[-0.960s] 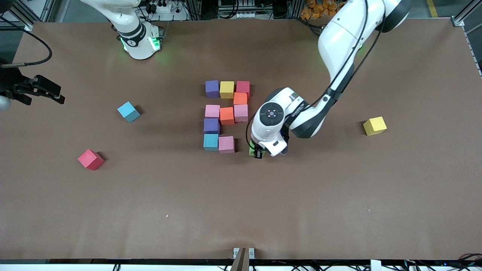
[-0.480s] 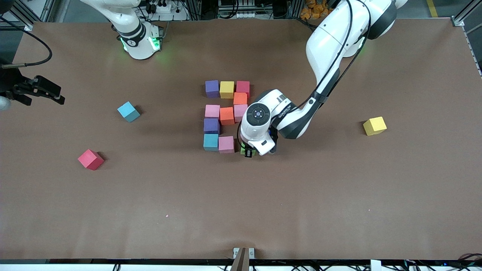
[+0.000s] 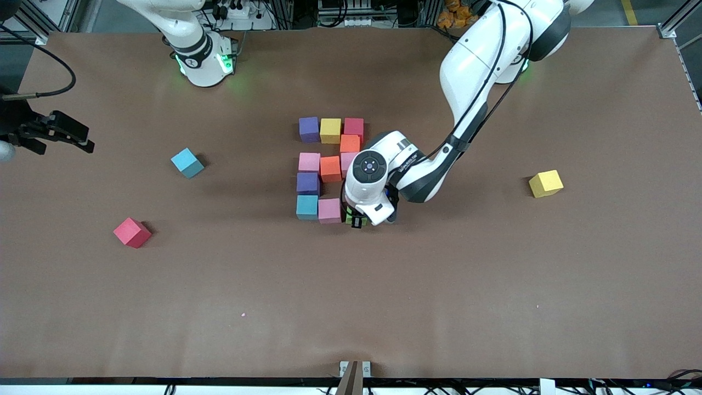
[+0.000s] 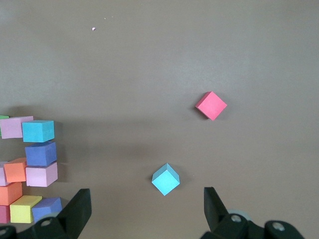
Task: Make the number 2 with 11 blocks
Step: 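Carry the green cube beside pink and lower it with the left gripper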
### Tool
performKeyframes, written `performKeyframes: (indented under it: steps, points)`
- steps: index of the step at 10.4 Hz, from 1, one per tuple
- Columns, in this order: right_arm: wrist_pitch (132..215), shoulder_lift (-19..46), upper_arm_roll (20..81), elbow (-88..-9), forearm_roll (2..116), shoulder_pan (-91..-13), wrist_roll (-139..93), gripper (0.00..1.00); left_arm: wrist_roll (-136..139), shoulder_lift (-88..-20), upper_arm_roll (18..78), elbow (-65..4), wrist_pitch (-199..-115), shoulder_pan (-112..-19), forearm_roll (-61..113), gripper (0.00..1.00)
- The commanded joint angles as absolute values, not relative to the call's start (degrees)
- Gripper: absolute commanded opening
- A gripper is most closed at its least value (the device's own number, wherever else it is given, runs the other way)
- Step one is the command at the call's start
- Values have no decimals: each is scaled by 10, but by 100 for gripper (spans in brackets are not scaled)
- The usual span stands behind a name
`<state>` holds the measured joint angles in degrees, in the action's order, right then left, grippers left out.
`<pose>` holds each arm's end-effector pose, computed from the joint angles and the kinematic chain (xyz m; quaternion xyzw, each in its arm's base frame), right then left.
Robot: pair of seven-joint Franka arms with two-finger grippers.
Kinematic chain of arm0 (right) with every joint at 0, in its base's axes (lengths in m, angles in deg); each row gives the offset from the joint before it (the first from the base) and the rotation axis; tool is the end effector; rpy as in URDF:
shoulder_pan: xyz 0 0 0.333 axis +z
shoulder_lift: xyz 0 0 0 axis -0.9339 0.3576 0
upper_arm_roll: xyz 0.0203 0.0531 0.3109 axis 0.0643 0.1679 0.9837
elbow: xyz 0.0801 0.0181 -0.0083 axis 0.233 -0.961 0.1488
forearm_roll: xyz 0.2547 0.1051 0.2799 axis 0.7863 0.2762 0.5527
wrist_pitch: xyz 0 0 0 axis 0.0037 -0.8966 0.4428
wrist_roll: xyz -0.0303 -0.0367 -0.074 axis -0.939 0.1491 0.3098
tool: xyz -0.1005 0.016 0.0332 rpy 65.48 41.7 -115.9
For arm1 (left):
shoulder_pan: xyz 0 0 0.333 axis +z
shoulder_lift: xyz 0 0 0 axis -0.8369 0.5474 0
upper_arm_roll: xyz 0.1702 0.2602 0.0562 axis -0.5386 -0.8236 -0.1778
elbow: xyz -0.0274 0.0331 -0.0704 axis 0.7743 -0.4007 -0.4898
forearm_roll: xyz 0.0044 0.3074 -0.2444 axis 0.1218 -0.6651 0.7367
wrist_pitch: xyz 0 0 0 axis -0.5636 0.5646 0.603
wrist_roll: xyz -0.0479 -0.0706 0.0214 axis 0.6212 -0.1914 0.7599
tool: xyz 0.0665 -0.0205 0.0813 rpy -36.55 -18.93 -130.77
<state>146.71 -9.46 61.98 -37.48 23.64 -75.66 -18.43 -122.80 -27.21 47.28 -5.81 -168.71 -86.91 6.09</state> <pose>0.5570 -0.0018 0.6329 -0.9999 -0.0012 0.0007 0.0168 0.5479 -0.5093 0.2034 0.7436 0.6666 -0.0447 0.0267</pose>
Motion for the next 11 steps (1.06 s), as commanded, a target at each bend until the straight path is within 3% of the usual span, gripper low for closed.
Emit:
performKeyframes:
  steps: [1,9,11]
  points:
    - [1469,-93,619,-373,244,-755,-177,100,-1237,-261,463,-38,-1687,-882,74,41]
    - [1467,-89,619,-375,242,-756,-178,100,-1237,-261,464,-36,-1696,-887,74,43]
    - [1467,-89,619,-375,242,-756,-177,100,-1237,-260,463,-36,-1697,-887,74,48]
